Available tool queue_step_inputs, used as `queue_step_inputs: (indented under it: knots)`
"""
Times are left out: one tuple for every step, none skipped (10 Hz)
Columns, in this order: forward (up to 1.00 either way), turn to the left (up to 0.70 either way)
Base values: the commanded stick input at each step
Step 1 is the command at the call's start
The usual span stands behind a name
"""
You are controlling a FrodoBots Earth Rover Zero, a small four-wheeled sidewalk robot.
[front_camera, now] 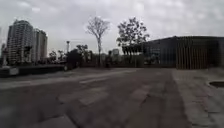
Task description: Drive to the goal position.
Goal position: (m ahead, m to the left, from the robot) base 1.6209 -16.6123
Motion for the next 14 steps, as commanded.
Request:
queue_step_inputs:
  knots:
    - [1.00,-0.05]
    - [1.00,0.07]
    - [1.00,0.07]
    - [1.00,0.07]
    - [1.00,0.07]
    - [1.00,0.07]
    - [1.00,0.07]
    - [1.00,0.07]
    - [1.00,0.07]
    - [1.00,0.07]
    - [1.00,-0.12]
    - [1.00,-0.33]
    - [1.00,-0.33]
    - [1.00,-0.33]
